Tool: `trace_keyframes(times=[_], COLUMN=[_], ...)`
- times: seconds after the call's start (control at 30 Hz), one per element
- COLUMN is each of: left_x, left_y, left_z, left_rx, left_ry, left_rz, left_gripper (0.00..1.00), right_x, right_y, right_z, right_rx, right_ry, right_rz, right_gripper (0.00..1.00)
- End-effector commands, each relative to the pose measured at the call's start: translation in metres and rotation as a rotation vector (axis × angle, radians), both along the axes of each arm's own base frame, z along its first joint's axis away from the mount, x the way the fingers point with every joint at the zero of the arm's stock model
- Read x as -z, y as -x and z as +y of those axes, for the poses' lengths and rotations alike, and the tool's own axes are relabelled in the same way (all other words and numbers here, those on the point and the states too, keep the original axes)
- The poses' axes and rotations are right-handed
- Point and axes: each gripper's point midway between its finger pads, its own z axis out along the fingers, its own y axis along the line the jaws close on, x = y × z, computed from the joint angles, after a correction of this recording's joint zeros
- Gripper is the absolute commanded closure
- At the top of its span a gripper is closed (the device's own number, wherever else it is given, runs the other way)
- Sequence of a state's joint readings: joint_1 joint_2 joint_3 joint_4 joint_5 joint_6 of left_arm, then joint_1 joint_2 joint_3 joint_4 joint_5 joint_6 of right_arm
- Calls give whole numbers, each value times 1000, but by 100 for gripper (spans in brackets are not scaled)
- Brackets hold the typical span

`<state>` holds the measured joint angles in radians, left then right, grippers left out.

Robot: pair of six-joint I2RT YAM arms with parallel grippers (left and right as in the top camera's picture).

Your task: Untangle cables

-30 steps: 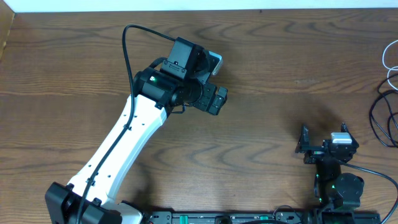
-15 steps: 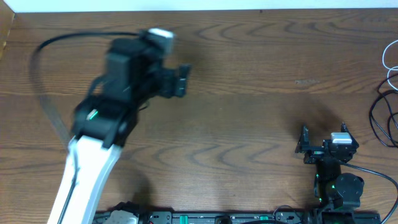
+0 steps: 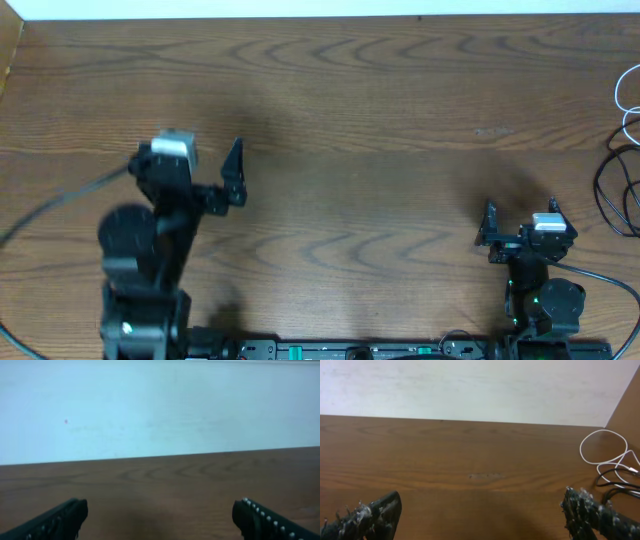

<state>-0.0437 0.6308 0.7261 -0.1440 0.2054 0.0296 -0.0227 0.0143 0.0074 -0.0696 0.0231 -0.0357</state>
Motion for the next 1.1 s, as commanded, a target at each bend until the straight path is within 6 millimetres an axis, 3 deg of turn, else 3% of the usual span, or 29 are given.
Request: trace_keyframes(times=[0.0, 0.17, 0.63, 1.07], left_x=[20, 47, 124, 182], left_y=[12, 22, 37, 41], left_z=[10, 19, 30, 39], left_rx=[-45, -85, -136, -187], left_ry=[-4, -2, -23, -40], left_rz=[-61, -156, -185, 14], left_gripper=[2, 2, 2, 2], right_x=[0, 0, 0, 0], right_y=[0, 0, 0, 0], right_z=[0, 0, 0, 0], right_rx=[5, 5, 5, 5], right_ry=[-12, -12, -12, -12], right_rz=[-5, -5, -5, -5], right_gripper=[1, 1, 1, 1])
